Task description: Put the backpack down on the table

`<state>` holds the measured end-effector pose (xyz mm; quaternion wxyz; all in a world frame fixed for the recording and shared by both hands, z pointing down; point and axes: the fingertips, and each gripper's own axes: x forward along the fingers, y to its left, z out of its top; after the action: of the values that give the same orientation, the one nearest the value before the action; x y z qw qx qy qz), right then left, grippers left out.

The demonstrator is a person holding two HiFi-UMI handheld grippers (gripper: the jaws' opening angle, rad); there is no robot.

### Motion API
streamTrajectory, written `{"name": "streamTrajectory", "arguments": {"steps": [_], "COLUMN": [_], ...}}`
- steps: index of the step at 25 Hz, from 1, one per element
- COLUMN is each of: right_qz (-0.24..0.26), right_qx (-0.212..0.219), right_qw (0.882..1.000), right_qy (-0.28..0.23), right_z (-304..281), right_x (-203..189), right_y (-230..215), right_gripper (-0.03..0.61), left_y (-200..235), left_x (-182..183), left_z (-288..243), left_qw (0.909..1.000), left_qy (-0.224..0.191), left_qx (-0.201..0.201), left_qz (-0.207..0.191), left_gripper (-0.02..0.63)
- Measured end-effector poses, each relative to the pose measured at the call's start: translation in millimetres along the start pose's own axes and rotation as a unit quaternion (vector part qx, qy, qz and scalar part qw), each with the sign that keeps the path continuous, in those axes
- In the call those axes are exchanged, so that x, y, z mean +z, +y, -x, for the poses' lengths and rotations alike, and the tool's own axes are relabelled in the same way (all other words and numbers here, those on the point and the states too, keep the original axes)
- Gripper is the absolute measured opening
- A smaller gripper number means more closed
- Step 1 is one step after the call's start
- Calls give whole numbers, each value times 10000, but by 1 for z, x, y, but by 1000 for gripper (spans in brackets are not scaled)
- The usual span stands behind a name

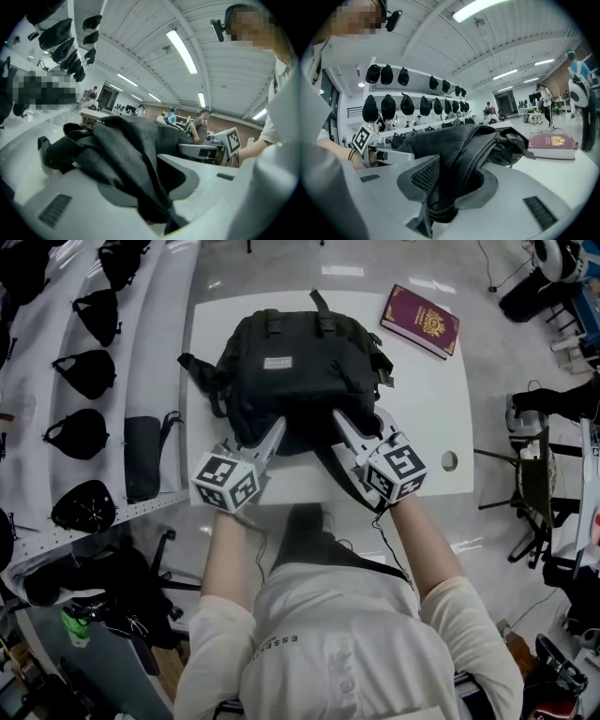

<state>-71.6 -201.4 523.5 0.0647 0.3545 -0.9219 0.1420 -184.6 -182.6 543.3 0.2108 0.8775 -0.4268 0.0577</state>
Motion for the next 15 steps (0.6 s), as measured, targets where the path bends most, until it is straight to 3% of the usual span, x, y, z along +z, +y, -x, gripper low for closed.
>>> {"name": "streamTrajectory", "arguments": {"steps": [6,15], "right_qz": [-165,-406], "right_qx": [1,-49], "right_qw": [9995,9977], "right_qy": [260,547], "right_z": [16,32], "right_x": [-32,-82], "right_y": [11,20], "right_gripper": [115,130], "left_y": [-12,-20], "left_x": [-35,-82], "left_z": [13,21], "left_qw": [9997,9995], "left_qy": [181,186], "left_qx": [-36,-162], "left_qz": [159,-200], "left_gripper": [110,127]}}
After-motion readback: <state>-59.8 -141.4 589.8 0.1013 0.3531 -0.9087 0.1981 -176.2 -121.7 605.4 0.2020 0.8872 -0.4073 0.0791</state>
